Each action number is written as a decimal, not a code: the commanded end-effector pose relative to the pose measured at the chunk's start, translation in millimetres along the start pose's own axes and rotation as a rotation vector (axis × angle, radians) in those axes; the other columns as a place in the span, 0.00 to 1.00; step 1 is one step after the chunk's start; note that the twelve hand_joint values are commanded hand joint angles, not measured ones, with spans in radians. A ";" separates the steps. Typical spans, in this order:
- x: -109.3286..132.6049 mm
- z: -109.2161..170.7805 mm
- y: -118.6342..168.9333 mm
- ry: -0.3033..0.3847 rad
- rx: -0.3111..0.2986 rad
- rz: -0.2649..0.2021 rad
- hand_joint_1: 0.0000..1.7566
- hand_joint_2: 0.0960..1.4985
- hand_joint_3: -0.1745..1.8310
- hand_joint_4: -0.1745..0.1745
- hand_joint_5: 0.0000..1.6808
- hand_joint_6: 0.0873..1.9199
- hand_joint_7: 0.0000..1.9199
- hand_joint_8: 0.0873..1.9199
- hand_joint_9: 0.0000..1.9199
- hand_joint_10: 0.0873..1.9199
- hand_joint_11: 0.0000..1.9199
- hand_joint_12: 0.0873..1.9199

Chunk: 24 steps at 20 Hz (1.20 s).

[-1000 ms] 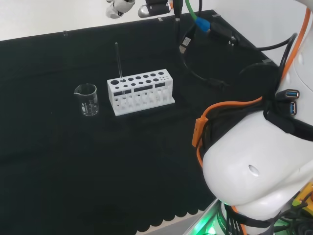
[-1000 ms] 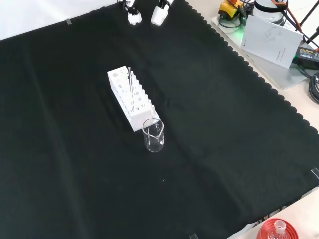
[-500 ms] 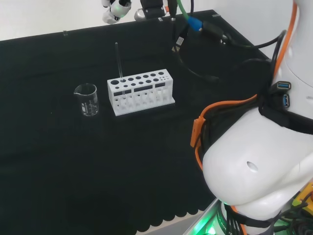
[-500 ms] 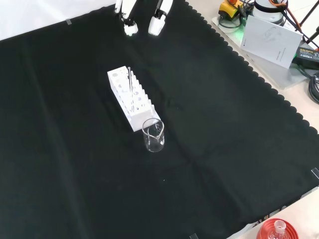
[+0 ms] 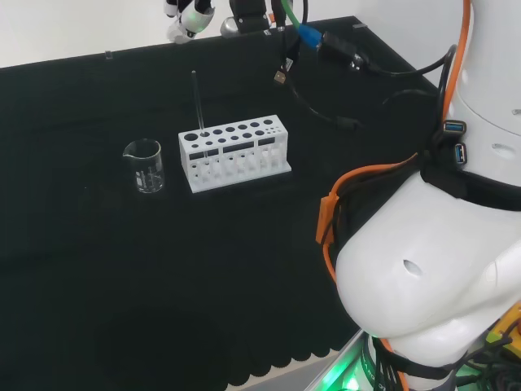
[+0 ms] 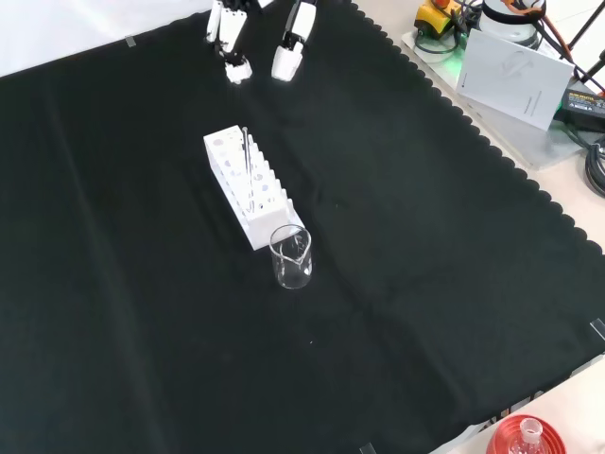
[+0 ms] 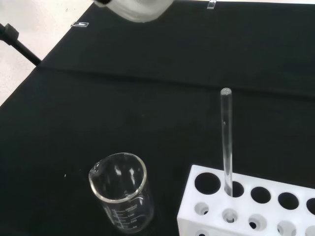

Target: Take the glass rod from the white test tube rack.

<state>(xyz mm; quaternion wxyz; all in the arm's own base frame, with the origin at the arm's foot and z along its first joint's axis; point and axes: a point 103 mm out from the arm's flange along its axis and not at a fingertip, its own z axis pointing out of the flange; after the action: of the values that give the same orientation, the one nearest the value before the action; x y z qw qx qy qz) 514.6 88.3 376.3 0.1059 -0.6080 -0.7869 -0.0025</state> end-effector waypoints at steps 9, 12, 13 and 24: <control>-27.5 49.9 26.2 -0.017 0.078 -0.012 0.58 0.60 0.00 0.08 0.32 0.41 0.44 0.31 0.48 0.27 0.37 0.61; -29.0 55.4 29.0 -0.015 0.091 -0.016 0.58 0.60 0.00 0.08 0.32 0.41 0.44 0.31 0.48 0.27 0.36 0.61; -30.3 56.7 28.7 -0.007 0.091 -0.018 0.58 0.60 0.00 0.08 0.32 0.41 0.44 0.31 0.48 0.27 0.36 0.61; -46.5 64.8 31.7 0.005 0.145 -0.018 0.56 0.59 0.00 0.06 0.26 0.39 0.41 0.33 0.46 0.29 0.34 0.62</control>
<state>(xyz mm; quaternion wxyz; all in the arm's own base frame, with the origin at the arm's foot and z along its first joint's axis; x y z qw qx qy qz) 542.8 68.1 303.8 0.1494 -0.5916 -0.7914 0.0366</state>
